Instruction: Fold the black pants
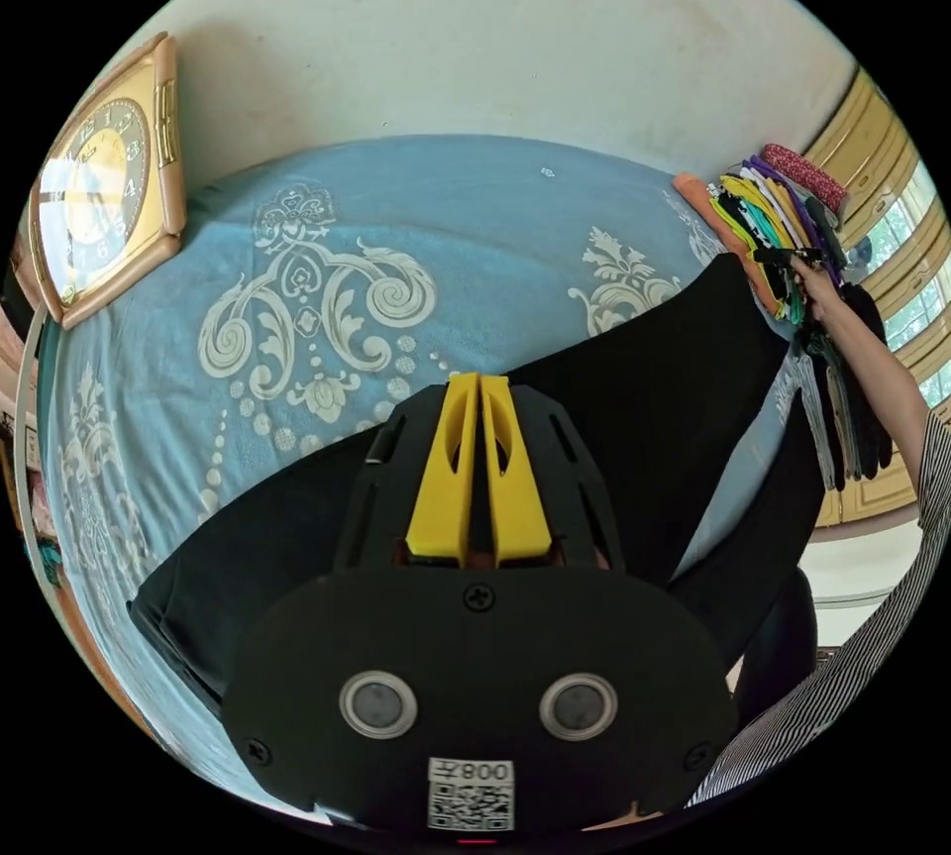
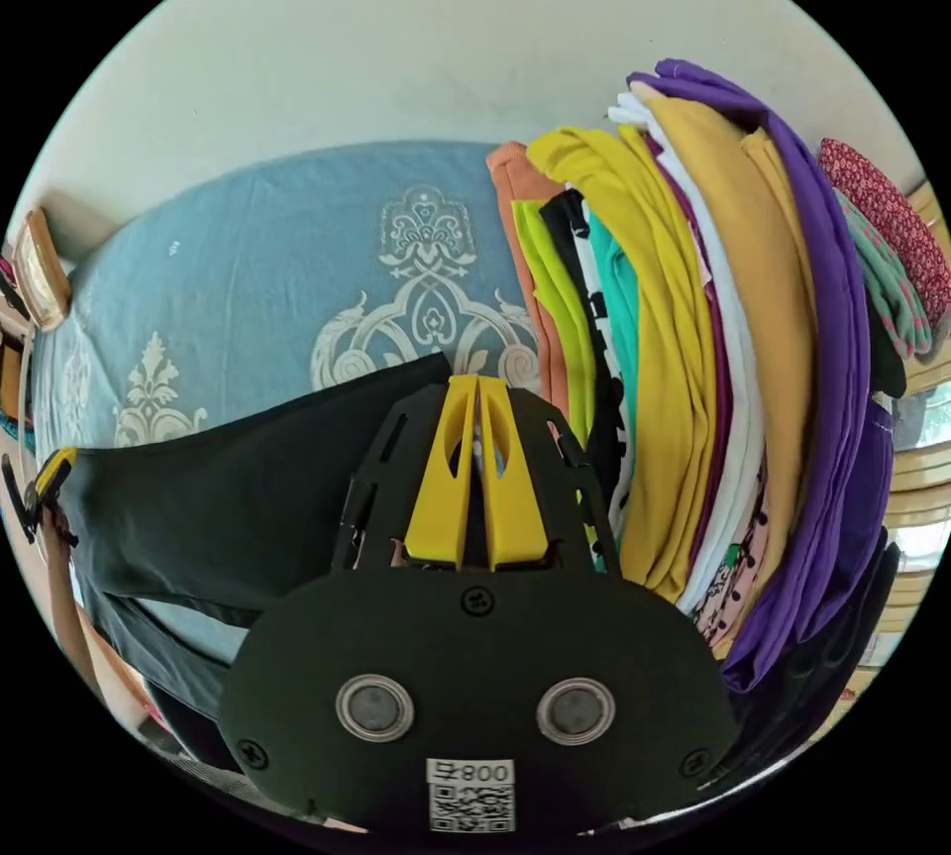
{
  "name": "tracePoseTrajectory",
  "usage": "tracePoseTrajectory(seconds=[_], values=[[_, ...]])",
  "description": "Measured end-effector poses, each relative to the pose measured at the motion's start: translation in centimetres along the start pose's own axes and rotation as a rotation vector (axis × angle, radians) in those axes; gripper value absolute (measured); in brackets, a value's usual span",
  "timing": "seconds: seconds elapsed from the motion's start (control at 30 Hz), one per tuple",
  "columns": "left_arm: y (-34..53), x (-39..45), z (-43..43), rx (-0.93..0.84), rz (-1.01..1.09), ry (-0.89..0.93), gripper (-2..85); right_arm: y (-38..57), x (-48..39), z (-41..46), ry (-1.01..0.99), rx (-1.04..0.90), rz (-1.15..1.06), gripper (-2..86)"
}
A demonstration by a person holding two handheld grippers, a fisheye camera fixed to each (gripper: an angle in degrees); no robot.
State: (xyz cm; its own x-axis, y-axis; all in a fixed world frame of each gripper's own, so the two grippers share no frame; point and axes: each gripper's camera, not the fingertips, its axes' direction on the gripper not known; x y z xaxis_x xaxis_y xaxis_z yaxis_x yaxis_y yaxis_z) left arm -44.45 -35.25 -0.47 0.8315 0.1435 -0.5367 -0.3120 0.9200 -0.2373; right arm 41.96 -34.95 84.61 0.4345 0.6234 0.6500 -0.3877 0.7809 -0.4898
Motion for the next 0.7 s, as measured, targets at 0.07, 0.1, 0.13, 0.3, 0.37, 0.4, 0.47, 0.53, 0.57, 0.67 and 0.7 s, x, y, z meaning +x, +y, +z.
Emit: tracePoseTrajectory(seconds=[0.07, 0.1, 0.13, 0.3, 0.37, 0.4, 0.47, 0.53, 0.57, 0.67, 0.7], values=[[0.7, 0.6, 0.0, -0.001, 0.030, 0.099, 4.4, 1.2, -1.0, -0.1, -0.007, 0.014, -0.007, -0.4], [1.4, 1.3, -0.1, -0.011, 0.060, 0.137, 5.8, 1.7, -1.2, -0.4, -0.018, 0.021, -0.019, -0.4], [1.8, 1.6, -0.2, -0.013, 0.076, 0.151, 6.1, 2.9, -1.4, -1.0, -0.034, 0.038, -0.039, -0.4], [5.3, 4.6, 1.5, -0.166, 0.216, 0.129, 6.9, 10.7, -2.6, -2.9, -0.178, 0.054, -0.186, -0.2], [6.1, 4.6, 1.7, -0.139, 0.206, 0.114, 6.9, 13.5, -2.9, -0.3, -0.108, -0.035, -0.197, -0.1], [6.1, 4.3, 1.8, -0.169, 0.180, 0.135, 6.9, 13.9, -2.8, 0.8, -0.080, -0.073, -0.194, 0.0], [6.3, 4.1, 1.4, -0.150, 0.159, 0.194, 7.3, 15.1, -0.7, 0.5, -0.142, -0.064, -0.106, 0.5], [6.9, 4.2, 1.1, -0.130, 0.174, 0.214, 7.8, 15.9, 0.2, -1.8, -0.220, 0.011, -0.093, 1.4], [7.3, 4.5, 1.5, -0.165, 0.193, 0.187, 7.7, 16.2, 0.2, -2.6, -0.188, 0.023, -0.099, 2.8], [8.2, 4.5, 2.4, -0.154, 0.185, 0.110, 5.6, 16.2, -0.4, -0.7, -0.101, -0.053, -0.107, 6.0], [8.2, 4.3, 2.4, -0.159, 0.165, 0.141, 4.1, 16.1, -0.7, 0.3, -0.107, -0.105, -0.118, 6.0]])
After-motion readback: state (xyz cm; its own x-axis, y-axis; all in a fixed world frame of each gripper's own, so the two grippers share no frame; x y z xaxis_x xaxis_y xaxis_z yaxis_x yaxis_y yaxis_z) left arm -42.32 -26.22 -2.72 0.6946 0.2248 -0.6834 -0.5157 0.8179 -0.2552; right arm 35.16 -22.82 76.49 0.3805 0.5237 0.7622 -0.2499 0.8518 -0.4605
